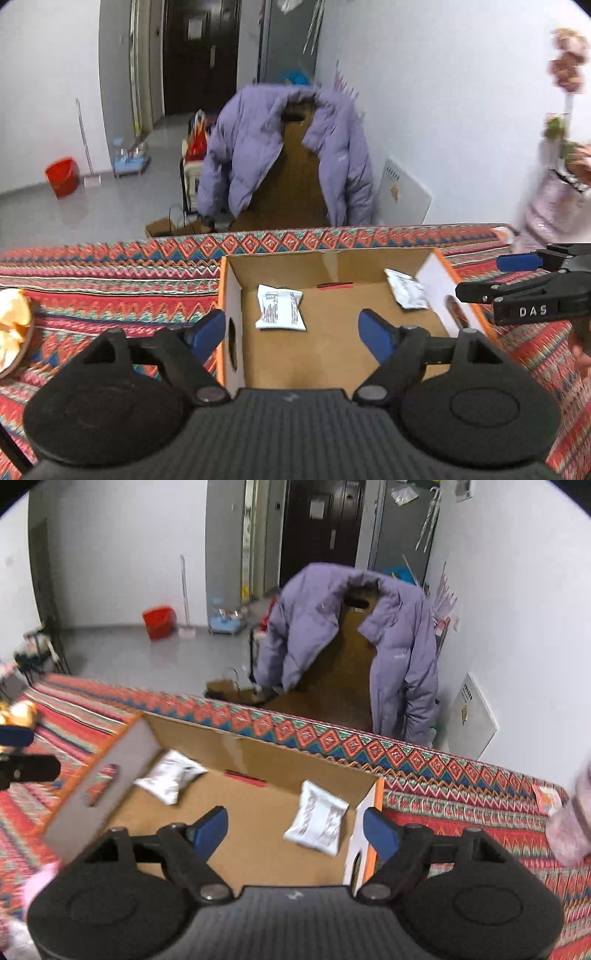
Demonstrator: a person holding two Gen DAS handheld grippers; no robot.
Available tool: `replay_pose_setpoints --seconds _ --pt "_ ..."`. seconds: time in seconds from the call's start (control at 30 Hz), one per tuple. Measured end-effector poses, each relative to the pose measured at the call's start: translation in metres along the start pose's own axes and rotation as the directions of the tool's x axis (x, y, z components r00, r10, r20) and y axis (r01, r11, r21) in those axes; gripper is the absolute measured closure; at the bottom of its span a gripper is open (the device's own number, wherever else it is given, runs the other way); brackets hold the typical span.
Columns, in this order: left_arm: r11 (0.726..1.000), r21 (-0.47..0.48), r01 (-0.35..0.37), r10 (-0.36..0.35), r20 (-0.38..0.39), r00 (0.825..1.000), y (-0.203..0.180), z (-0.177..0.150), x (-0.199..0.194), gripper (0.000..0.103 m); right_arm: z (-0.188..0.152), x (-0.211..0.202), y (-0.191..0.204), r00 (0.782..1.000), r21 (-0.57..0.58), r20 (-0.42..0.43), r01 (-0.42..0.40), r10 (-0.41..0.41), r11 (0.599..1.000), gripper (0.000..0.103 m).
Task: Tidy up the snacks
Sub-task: 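Open the left tool dropping its packet into the box while the right tool releases its packet, then move both tools back toward the snack pile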
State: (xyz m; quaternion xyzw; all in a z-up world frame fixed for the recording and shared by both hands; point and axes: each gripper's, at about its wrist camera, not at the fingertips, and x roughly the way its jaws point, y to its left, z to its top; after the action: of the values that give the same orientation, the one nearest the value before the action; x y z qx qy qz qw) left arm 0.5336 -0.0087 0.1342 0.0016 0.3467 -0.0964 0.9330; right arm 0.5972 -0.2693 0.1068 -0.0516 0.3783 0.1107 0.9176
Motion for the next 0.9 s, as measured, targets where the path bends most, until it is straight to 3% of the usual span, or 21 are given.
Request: replay_pose_setpoints --seconds 0.23,0.37,0.57,0.9 --pt "0.999 0.052 -0.011 0.005 0.123 0.992 -0.017 -0.064 -0.105 0.009 -0.061 -0.094 0.027 0.994 0.011 0.106 -0.029 0.027 1.000 0.012" --pt "0.998 0.062 -0.020 0.008 0.179 0.984 -0.025 -0.107 -0.149 0.008 -0.102 -0.140 0.045 0.986 0.005 0.165 -0.026 0.025 1.000 0.011" --pt "0.999 0.029 0.029 -0.034 0.184 0.982 -0.030 -0.159 -0.195 0.007 -0.154 -0.186 0.061 0.976 0.039 0.212 -0.065 0.056 0.997 0.010" --pt "1.000 -0.006 -0.014 0.015 0.282 0.959 -0.032 -0.242 -0.253 0.002 -0.248 -0.240 0.094 0.946 0.028 0.322 -0.051 0.039 0.998 0.005"
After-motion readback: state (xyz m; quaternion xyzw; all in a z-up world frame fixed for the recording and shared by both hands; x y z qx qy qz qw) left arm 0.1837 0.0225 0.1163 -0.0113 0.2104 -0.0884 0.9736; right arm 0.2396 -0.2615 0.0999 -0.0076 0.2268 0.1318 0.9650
